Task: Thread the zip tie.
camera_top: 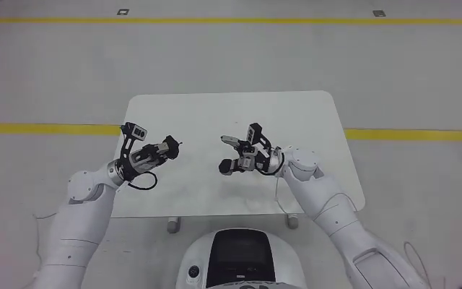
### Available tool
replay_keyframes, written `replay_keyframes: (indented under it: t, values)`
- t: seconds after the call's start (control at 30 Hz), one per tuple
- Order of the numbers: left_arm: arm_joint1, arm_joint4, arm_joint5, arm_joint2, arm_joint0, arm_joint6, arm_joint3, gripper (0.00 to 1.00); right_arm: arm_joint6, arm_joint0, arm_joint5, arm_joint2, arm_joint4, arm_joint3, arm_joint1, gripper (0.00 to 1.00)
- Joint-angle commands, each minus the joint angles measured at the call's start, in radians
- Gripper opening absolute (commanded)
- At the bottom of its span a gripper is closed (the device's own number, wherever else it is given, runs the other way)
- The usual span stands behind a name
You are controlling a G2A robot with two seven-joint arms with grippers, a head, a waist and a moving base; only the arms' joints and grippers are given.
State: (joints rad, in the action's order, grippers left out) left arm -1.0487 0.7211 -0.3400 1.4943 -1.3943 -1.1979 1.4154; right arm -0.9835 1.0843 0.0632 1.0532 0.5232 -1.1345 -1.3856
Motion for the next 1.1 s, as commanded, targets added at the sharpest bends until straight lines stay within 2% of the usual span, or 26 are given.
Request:
replay_keyframes:
  t: [0.0,0.03,0.2,0.3,0.37,0.87,1.07]
  values:
    - [0.0,0.0,0.0,-0.001,0.0,0.001,0.0,0.0,0.017,0.002,-0.014,0.029,-0.08,-0.021,0.015,1.0]
    - [0.0,0.0,0.0,-0.001,0.0,0.001,0.0,0.0,0.008,0.003,-0.008,0.045,-0.092,-0.03,0.021,1.0]
    - [0.0,0.0,0.0,-0.001,0.0,0.001,0.0,0.0,-0.028,-0.004,0.038,0.086,-0.322,-0.097,0.062,1.0]
    - [0.0,0.0,0.0,-0.001,0.0,0.001,0.0,0.0,-0.049,-0.016,0.084,0.077,-0.491,-0.143,0.081,1.0]
    - [0.0,0.0,0.0,-0.001,0.0,0.001,0.0,0.0,-0.065,-0.023,0.088,0.057,-0.579,-0.171,0.089,1.0]
    - [0.0,0.0,0.0,-0.001,0.0,0.001,0.0,0.0,-0.042,-0.017,0.086,0.054,-0.597,-0.183,0.09,1.0]
    - [0.0,0.0,0.0,-0.001,0.0,0.001,0.0,0.0,-0.031,-0.056,0.161,0.024,-0.706,-0.207,0.096,1.0]
